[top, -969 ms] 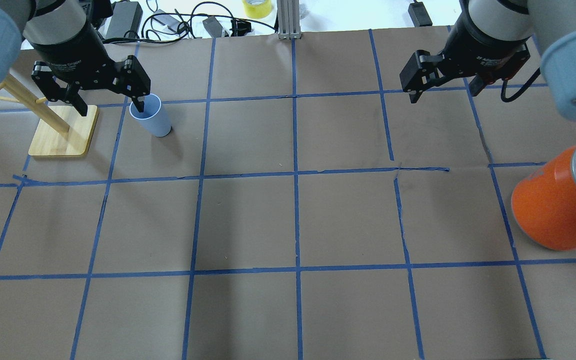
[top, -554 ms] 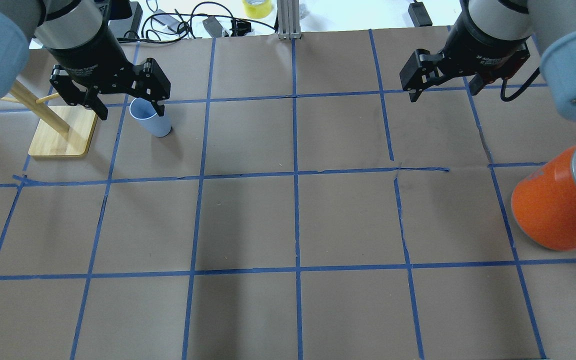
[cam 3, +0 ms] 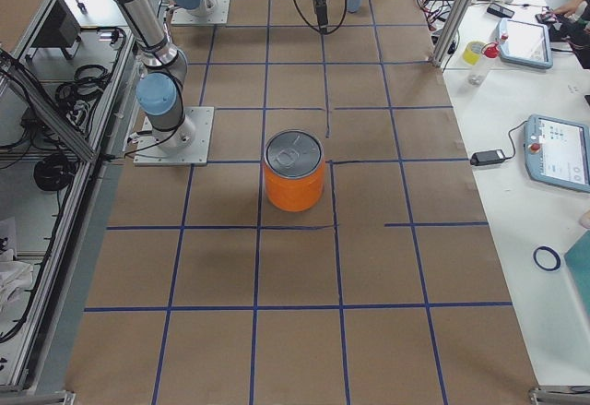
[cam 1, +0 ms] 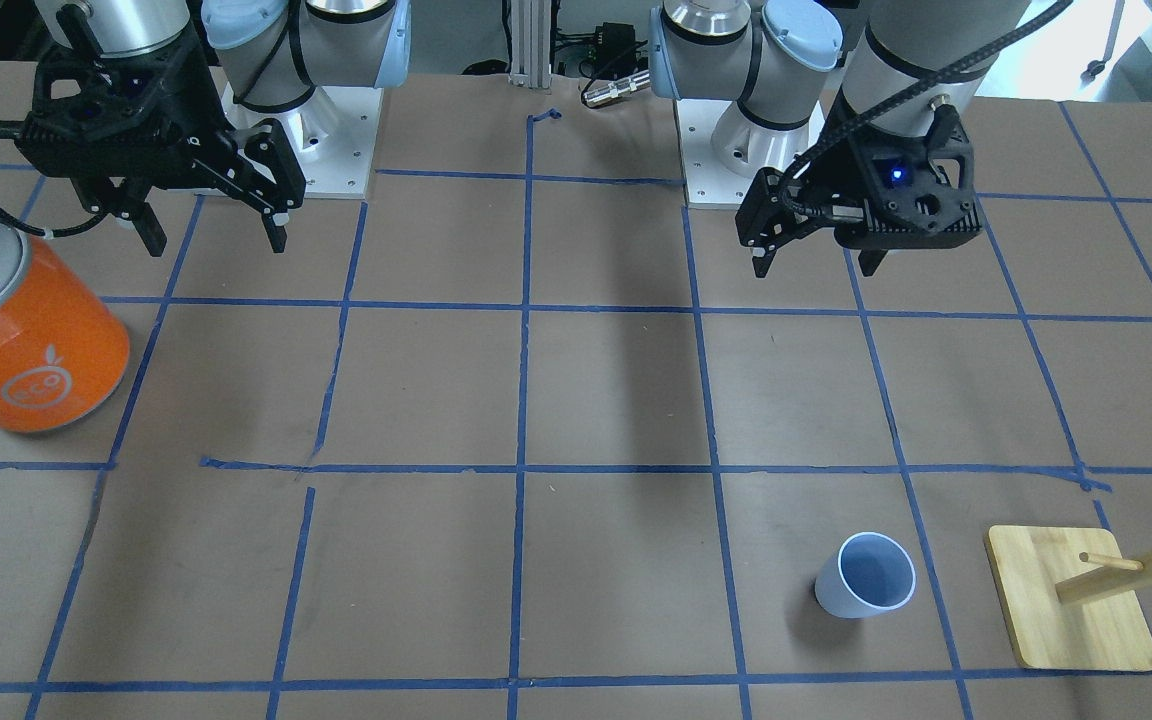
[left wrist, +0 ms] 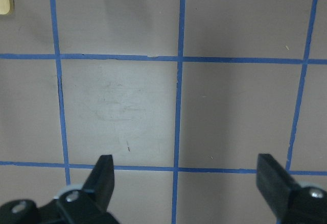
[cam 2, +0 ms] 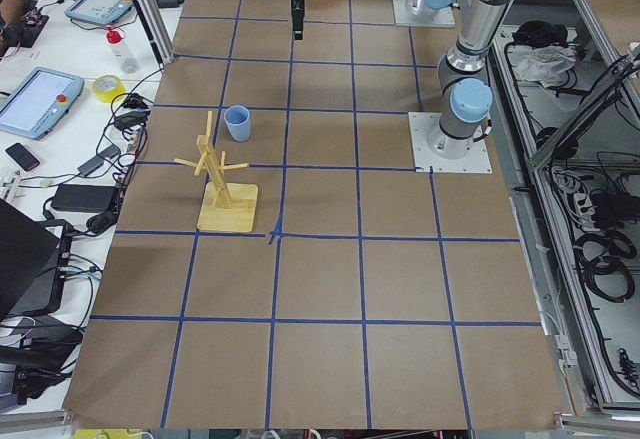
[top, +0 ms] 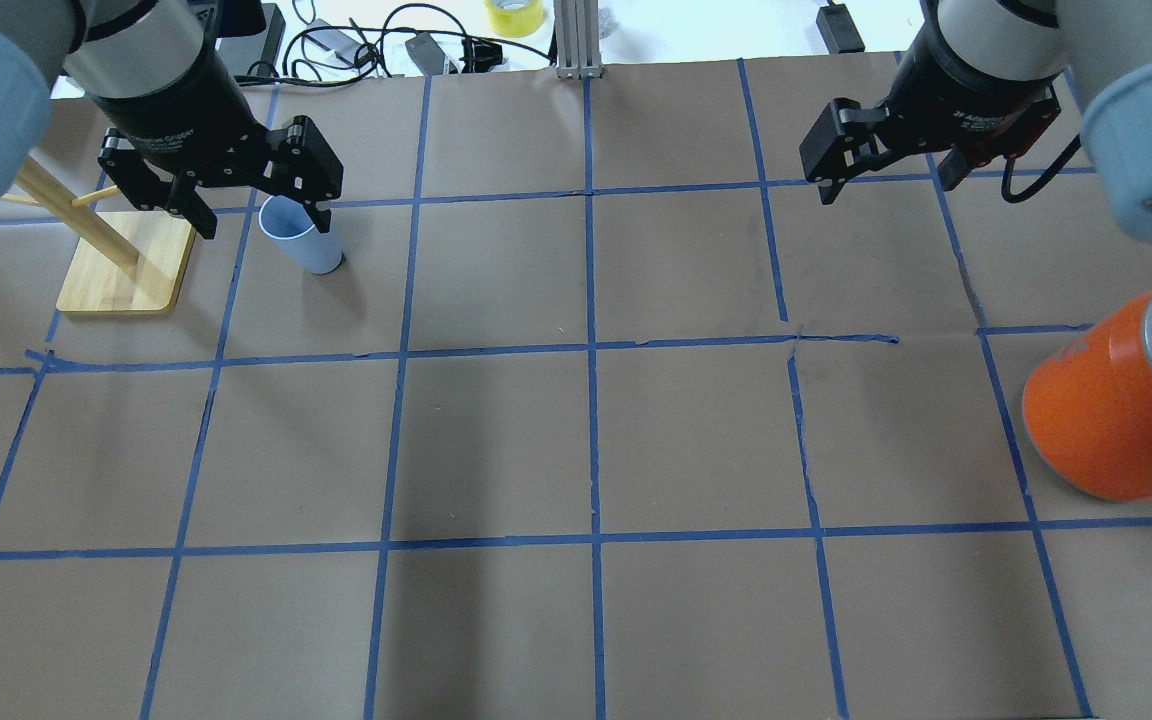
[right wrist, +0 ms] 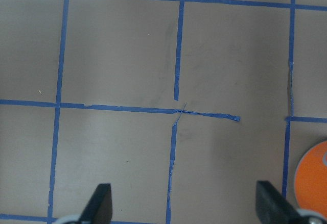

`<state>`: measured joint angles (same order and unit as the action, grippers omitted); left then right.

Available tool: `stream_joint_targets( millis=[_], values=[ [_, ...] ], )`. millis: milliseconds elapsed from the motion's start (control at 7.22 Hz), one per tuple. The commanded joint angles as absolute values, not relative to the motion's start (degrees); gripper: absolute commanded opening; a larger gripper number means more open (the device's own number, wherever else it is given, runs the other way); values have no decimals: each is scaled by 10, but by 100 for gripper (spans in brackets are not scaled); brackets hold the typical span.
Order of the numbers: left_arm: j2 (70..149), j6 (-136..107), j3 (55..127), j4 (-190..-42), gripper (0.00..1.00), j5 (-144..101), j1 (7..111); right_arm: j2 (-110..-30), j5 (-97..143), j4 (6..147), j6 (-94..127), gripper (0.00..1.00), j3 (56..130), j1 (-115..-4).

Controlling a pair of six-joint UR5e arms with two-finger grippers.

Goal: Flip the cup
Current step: 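Open the left gripper and lift it off the cup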

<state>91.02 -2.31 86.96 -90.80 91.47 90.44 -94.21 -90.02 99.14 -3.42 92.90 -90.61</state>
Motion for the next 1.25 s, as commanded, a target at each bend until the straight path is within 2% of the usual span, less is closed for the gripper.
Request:
stream_joint_targets(
  millis=[0, 1108],
  values=[
    [897, -23, 874, -909, 100, 914, 907, -942, -901, 991, -35, 100, 929, -906],
    [897, -23, 887, -922, 100, 896, 906, -943, -901, 990, -35, 100, 930, -907]
  ],
)
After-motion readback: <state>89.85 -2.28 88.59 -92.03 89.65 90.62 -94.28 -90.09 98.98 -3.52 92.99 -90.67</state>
